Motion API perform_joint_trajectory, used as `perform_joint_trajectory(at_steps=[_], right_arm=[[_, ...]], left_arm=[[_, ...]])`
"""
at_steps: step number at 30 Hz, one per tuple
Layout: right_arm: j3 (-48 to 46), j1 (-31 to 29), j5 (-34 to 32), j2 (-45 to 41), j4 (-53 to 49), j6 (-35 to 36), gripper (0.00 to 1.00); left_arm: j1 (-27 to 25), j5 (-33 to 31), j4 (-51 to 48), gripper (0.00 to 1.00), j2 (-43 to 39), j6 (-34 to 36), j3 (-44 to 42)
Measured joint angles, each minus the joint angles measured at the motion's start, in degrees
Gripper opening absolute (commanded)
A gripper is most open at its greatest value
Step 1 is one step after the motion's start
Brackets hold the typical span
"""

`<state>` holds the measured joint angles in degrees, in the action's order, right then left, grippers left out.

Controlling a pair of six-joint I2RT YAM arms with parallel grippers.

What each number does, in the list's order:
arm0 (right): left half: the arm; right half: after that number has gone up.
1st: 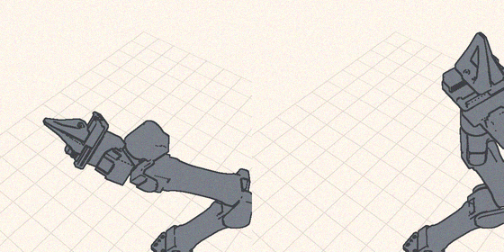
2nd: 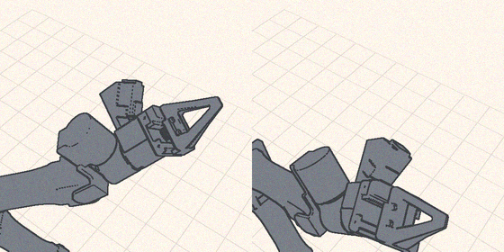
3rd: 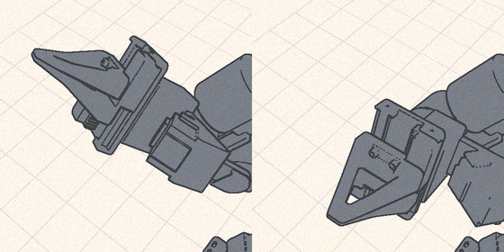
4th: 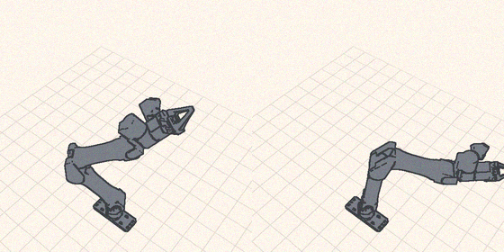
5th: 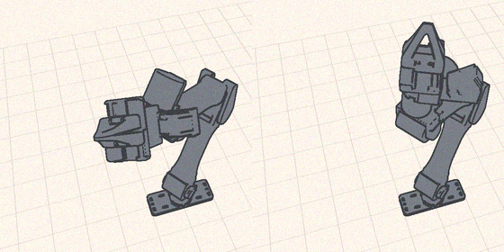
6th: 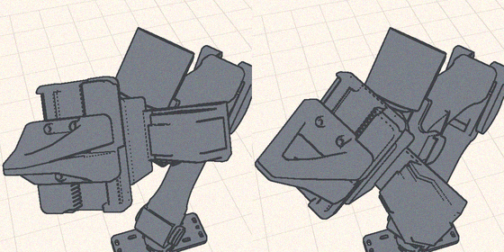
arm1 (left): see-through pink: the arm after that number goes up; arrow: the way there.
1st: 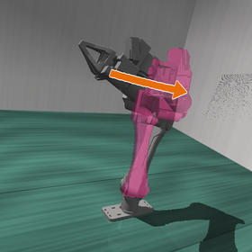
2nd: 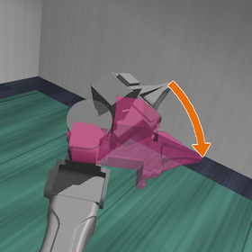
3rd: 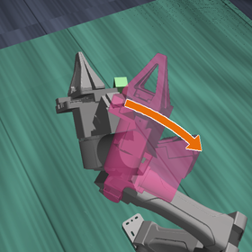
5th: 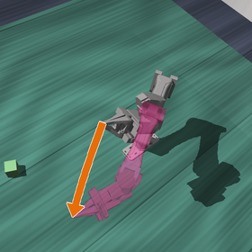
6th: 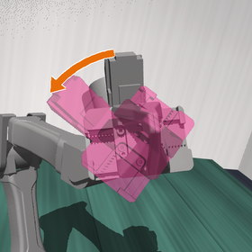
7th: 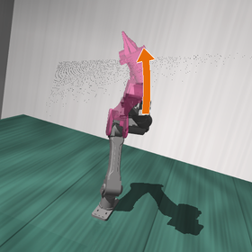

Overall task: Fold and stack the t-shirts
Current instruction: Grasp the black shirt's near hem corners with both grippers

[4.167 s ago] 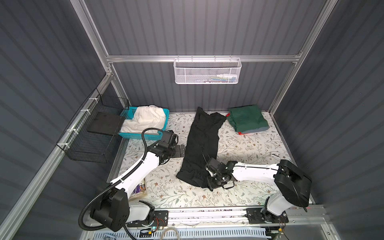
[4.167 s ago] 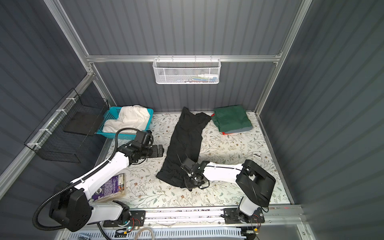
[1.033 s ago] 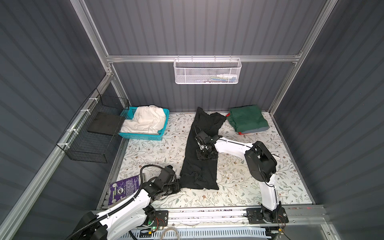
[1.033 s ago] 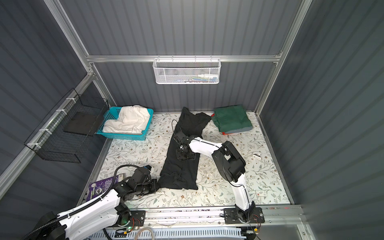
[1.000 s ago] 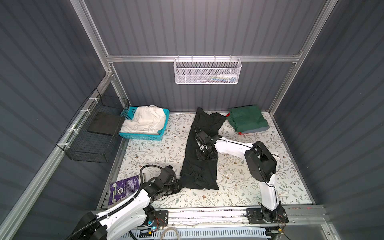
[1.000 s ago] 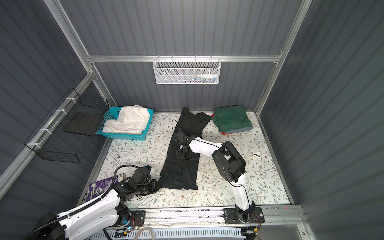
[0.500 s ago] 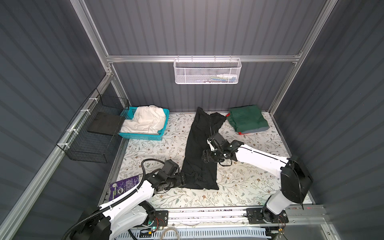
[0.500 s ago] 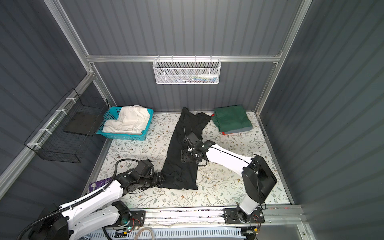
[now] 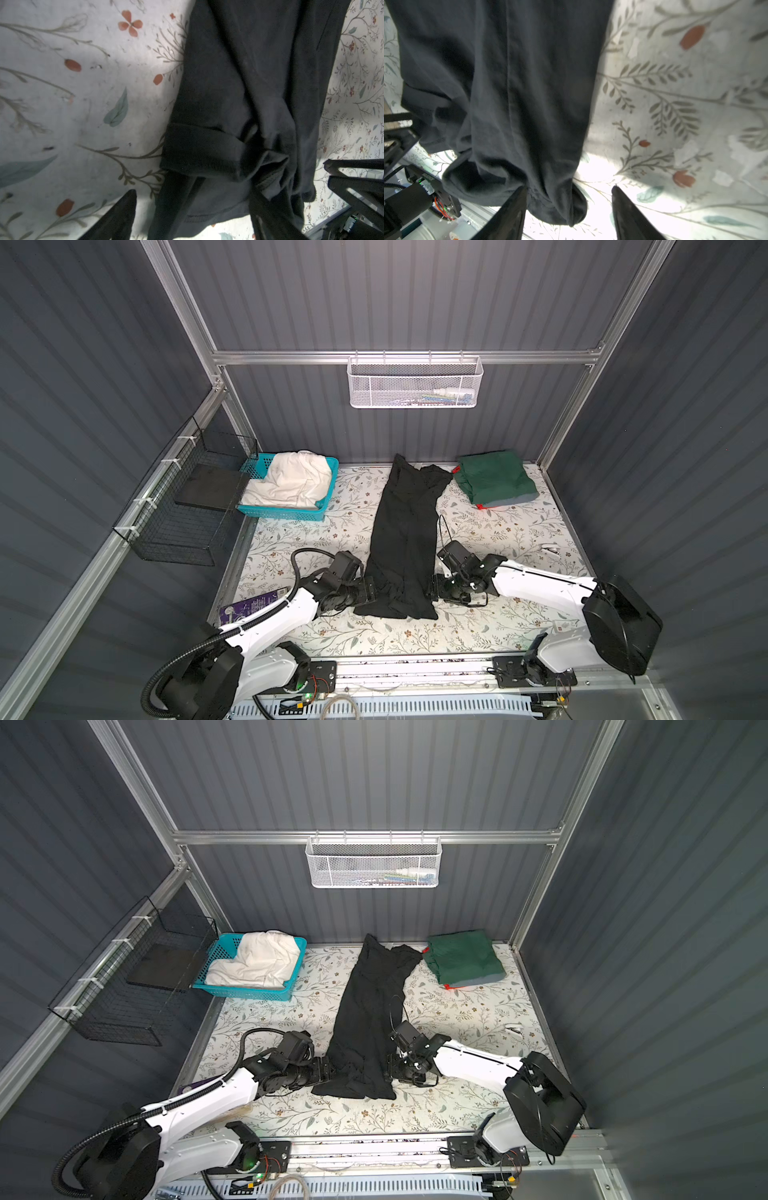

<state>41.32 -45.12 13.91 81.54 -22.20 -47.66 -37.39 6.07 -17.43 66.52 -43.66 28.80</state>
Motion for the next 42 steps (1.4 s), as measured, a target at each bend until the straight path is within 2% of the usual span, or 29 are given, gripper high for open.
perform_joint_trajectory(at_steps=[7, 12, 14, 16, 22, 29, 32, 33, 35, 38, 40, 42], right_arm=[[-3.04, -2.8, 3.32, 1.51, 4.9, -2.58, 0.57], [-3.06, -3.26, 4.09, 2.32, 6.34, -3.39, 0.48], [-3.06, -3.28, 4.26, 2.73, 6.8, -3.43, 0.42], [-3.06, -3.3, 4.94, 3.3, 7.52, -3.48, 0.38], [-3.06, -3.37, 6.34, 4.0, 8.57, -3.56, 0.29], [-3.54, -3.37, 6.88, 3.32, 9.38, -3.78, 0.23], [-3.72, -3.39, 7.1, 3.26, 9.84, -3.91, 0.18], [-3.72, -3.41, 7.15, 3.26, 9.97, -3.89, 0.15], [-3.74, -3.41, 7.3, 3.26, 10.38, -3.74, 0.09], [-4.13, -3.48, 7.41, 3.02, 10.99, -3.8, 0.07], [-4.76, -3.52, 7.41, 2.34, 11.5, -3.8, 0.06], [-5.46, -3.58, 7.41, 1.22, 11.89, -3.85, 0.03]], left_arm=[[0.0, 0.63, 5.99, 0.82, 2.91, 1.09, -1.03], [0.11, 1.09, 11.15, 0.68, 4.37, 1.57, -2.1], [0.15, 1.22, 12.37, 0.56, 4.85, 1.51, -2.47], [0.24, 1.57, 13.46, 0.5, 5.07, 1.55, -3.15], [0.13, 3.98, 17.03, 0.53, 1.42, 1.2, -7.41], [-0.39, 4.74, 11.67, 0.55, -10.78, -0.07, -13.29], [-0.39, 5.11, 11.54, 0.54, -11.15, -0.07, -13.73], [-0.39, 5.22, 11.82, 0.52, -10.4, -0.07, -13.57], [-0.42, 6.14, 13.42, 0.36, -7.63, -0.24, -12.81], [-0.68, 8.0, 16.41, 0.12, -2.73, -0.22, -11.58], [-1.22, 8.5, 16.92, 0.03, -0.52, 0.11, -10.99], [-1.62, 8.57, 16.13, 0.0, -0.31, 0.55, -10.56]])
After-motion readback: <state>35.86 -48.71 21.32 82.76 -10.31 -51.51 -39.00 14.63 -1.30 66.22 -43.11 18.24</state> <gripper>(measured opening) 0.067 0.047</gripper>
